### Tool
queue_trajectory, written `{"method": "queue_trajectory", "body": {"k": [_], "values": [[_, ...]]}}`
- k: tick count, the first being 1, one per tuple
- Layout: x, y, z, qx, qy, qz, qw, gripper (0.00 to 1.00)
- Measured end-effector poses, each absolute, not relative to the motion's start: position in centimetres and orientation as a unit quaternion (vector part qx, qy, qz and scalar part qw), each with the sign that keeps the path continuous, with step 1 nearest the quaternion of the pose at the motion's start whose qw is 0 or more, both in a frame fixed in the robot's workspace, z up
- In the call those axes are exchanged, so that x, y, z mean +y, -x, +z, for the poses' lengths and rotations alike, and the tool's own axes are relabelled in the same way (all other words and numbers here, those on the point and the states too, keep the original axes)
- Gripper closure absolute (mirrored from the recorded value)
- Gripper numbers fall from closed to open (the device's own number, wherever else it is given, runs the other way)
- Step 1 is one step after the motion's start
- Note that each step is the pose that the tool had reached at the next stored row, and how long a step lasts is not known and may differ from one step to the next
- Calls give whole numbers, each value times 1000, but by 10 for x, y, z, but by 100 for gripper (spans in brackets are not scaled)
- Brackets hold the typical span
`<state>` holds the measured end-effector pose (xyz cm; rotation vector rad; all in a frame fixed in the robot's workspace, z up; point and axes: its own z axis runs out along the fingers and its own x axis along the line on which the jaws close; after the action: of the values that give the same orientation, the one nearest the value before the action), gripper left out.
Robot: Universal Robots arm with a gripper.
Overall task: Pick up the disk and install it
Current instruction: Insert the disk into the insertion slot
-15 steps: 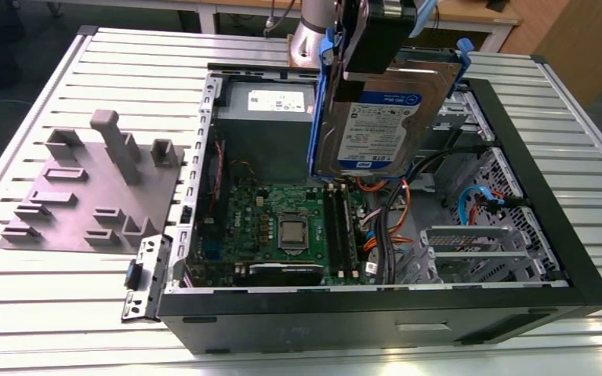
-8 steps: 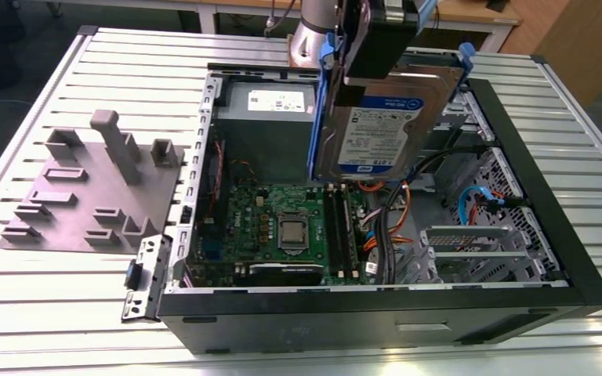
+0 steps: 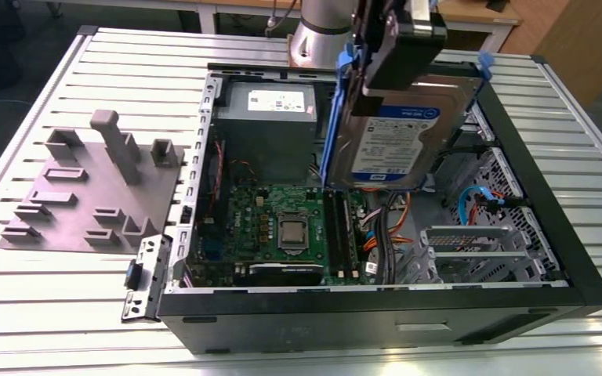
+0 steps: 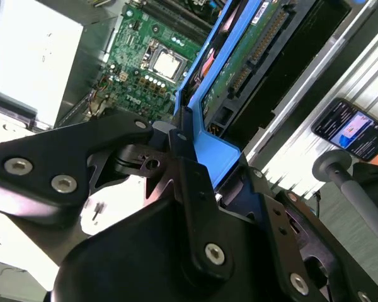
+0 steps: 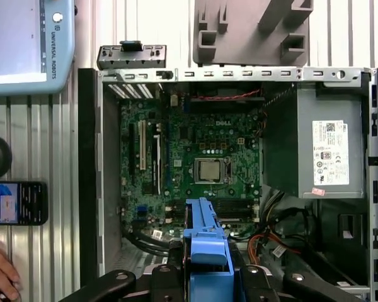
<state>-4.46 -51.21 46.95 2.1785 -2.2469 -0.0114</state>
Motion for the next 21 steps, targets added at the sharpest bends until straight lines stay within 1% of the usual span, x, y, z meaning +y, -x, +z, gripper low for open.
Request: {"method": "queue_trajectory", "body": {"k": [13, 21], "values": [[-539, 31, 466, -718, -696, -4, 6, 64], [-543, 18, 464, -718, -696, -4, 6, 64]]}}
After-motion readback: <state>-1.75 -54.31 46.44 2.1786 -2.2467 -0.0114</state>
